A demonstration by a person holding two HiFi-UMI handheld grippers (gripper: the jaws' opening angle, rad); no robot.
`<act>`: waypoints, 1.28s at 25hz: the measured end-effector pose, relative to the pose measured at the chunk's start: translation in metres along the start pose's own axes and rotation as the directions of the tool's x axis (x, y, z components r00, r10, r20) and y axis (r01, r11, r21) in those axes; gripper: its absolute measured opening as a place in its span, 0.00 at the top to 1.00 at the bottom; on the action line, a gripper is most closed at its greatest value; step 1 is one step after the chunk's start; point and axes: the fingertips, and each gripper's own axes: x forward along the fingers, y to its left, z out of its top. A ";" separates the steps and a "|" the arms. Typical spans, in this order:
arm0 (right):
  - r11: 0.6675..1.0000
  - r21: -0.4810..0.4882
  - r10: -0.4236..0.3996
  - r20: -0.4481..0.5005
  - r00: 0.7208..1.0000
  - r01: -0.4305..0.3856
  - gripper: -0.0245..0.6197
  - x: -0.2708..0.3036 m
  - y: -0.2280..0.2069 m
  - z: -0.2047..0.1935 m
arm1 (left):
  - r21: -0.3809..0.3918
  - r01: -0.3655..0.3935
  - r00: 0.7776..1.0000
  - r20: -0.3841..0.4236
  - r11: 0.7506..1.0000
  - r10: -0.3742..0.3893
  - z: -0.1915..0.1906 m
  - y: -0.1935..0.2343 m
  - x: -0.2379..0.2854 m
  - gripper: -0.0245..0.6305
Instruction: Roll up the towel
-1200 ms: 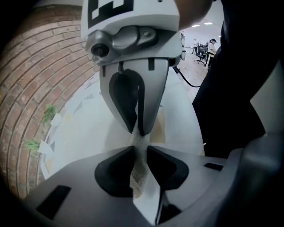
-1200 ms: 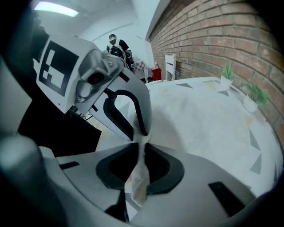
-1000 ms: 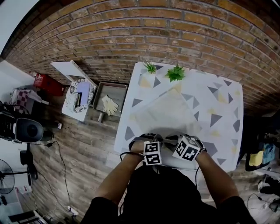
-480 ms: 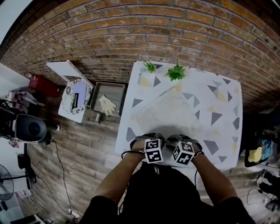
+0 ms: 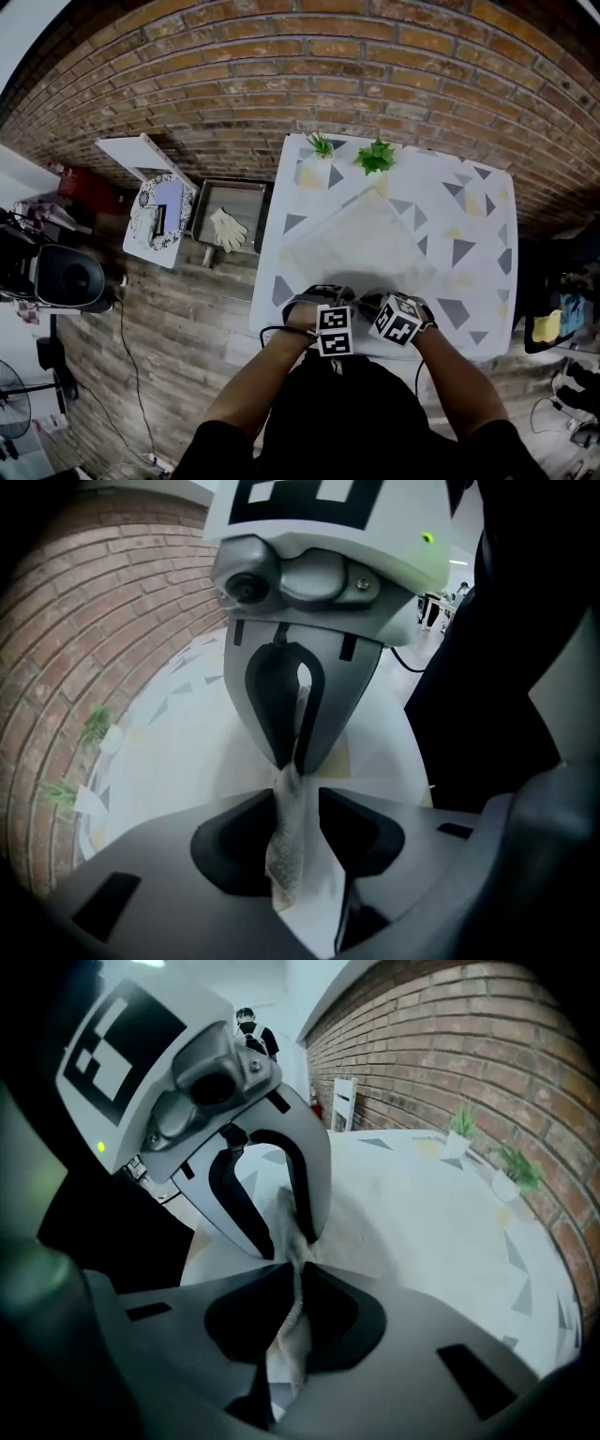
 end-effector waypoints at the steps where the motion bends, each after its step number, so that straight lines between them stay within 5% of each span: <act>1: 1.000 0.016 0.016 -0.001 1.000 -0.016 0.89 -0.001 0.000 0.000 | 0.006 -0.022 1.000 0.001 1.000 0.022 0.001 0.004 -0.002 0.72; 5: 0.995 0.086 0.057 0.014 0.998 -0.059 0.89 -0.005 0.000 0.000 | 0.035 -0.107 0.994 0.012 0.994 0.106 0.007 0.015 -0.014 0.72; 11: 0.985 0.138 0.092 0.053 0.994 -0.099 0.89 -0.014 -0.002 0.002 | 0.154 -0.094 0.996 0.007 0.984 0.094 0.018 -0.004 -0.020 0.72; 18: 0.972 0.187 0.124 0.088 0.988 -0.139 0.89 -0.019 0.002 0.002 | 0.148 -0.101 0.994 -0.016 0.984 0.104 0.015 -0.003 -0.003 0.73; 21: 0.963 0.218 0.139 0.110 0.984 -0.160 0.89 -0.020 0.006 0.001 | 0.143 -0.094 0.995 -0.021 0.985 0.098 0.017 -0.002 0.000 0.81; 32: 0.995 0.088 -0.055 0.116 0.992 0.045 0.80 -0.046 0.001 0.011 | -0.045 0.047 0.999 -0.009 0.998 -0.047 0.012 0.003 -0.002 0.87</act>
